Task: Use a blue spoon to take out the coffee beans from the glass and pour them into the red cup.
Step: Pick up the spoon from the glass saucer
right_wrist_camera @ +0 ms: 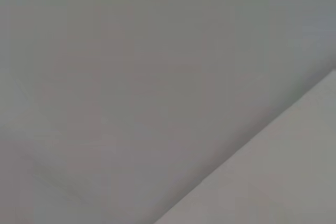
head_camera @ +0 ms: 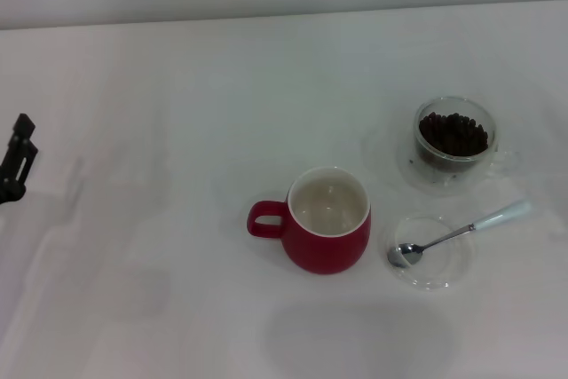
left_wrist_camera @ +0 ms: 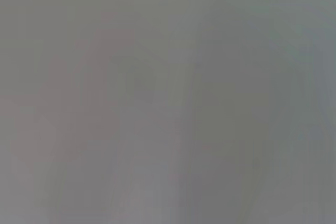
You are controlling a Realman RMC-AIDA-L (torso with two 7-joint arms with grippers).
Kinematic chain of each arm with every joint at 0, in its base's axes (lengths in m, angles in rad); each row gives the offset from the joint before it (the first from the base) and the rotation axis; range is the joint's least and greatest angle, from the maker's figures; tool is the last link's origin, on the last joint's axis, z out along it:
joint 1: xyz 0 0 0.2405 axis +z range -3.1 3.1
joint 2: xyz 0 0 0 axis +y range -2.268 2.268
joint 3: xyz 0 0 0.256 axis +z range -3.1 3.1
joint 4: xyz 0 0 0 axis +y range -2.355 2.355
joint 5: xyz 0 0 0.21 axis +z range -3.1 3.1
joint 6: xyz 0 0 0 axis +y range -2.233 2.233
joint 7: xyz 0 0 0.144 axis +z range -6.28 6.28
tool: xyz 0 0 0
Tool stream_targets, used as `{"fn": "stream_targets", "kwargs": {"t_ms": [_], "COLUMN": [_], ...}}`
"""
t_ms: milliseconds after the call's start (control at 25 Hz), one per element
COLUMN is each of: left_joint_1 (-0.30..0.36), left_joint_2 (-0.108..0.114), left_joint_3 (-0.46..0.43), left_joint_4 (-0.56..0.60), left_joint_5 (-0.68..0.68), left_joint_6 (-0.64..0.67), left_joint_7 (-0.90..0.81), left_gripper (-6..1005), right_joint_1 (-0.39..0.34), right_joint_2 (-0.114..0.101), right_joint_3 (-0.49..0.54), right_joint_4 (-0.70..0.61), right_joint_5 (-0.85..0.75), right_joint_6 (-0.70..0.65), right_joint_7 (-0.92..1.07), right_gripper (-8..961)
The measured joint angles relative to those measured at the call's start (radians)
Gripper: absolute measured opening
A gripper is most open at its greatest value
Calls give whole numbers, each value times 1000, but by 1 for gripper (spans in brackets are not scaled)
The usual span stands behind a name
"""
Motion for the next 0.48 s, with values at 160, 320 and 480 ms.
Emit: {"fn": "stream_targets", "kwargs": {"t_ms": [160, 320, 480], "left_joint_1": [-10, -17, -26], "left_joint_2": [0, 0, 0], "left_joint_3": [0, 0, 0], "left_joint_4": [16, 21, 28], "left_joint_5": [-34, -71, -100], "left_joint_6": [0, 9, 12], "left_joint_7": [0, 0, 0], "left_gripper": [566, 566, 566], "right_joint_1": [-11, -19, -23], "right_joint_2": [2, 8, 26], "right_joint_3": [0, -2, -4], "right_joint_4": [8, 10, 11], "right_joint_5": [-26, -69, -109], "right_joint_6": [37, 59, 63], "right_joint_7": [71, 111, 121], "right_gripper": [871, 871, 871]}}
